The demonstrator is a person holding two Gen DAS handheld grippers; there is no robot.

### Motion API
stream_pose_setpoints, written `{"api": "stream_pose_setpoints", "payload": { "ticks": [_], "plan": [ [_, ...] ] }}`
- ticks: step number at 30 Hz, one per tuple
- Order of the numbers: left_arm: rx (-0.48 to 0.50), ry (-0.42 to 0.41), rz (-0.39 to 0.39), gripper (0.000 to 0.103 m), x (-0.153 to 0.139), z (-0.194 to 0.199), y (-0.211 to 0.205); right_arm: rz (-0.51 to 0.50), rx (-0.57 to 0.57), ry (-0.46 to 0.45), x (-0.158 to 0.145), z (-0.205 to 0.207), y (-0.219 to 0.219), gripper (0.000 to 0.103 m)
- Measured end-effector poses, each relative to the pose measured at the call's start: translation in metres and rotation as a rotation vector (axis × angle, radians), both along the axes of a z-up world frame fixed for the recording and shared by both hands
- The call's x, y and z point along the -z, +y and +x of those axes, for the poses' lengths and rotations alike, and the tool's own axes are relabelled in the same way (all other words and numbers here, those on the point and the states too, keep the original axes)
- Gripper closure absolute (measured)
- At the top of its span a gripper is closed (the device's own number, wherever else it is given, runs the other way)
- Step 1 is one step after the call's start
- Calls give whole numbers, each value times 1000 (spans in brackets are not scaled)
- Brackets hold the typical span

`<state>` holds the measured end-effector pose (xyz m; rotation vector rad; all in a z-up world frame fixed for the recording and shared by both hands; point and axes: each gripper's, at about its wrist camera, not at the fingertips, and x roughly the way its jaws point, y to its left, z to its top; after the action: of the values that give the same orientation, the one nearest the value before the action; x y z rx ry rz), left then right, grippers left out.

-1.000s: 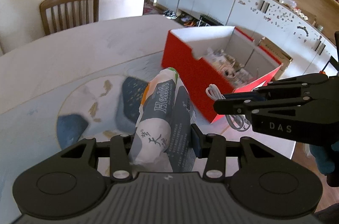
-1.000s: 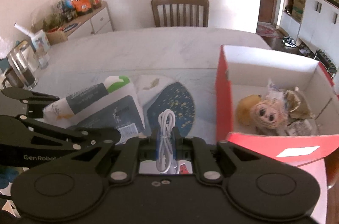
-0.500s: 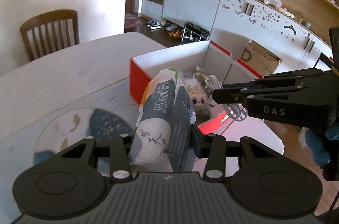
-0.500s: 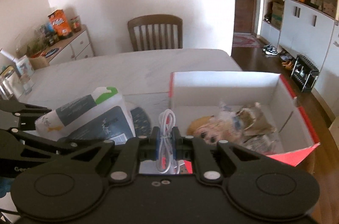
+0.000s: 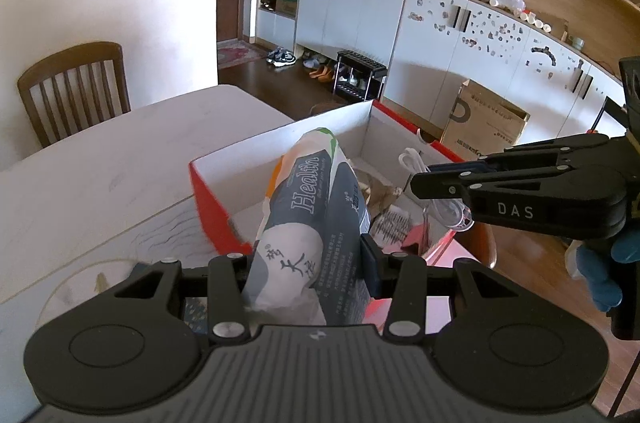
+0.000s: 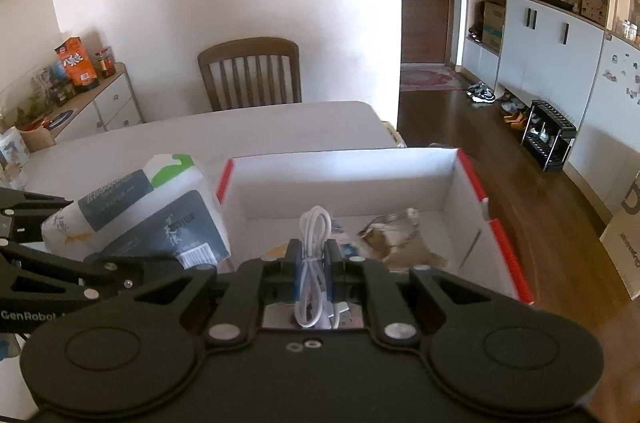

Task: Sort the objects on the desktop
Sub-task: 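Carry snack bag with left tool while right tool carries cable into red box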

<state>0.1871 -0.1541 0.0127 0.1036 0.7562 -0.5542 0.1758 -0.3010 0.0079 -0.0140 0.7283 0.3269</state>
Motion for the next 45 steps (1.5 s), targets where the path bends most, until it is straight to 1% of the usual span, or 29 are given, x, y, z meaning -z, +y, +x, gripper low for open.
{"api": "stream_pose_setpoints", "payload": {
  "ticks": [11, 20, 26, 35, 45],
  "plan": [
    [20, -9, 54, 61, 7, 27, -45, -8, 15, 18, 10, 24, -35, 92],
    [33, 1, 111, 61, 24, 48, -71, -21, 26, 64, 29, 45, -53, 92],
    [48, 24, 161, 61, 39, 55, -85, -52, 19, 99, 46, 55, -54, 92],
    [68, 41, 224, 60, 53, 64, -99, -83, 12, 131, 65, 70, -49, 92],
    [85, 66, 262, 60, 67, 69, -109, -115, 5, 158, 82, 80, -41, 93]
  ]
}}
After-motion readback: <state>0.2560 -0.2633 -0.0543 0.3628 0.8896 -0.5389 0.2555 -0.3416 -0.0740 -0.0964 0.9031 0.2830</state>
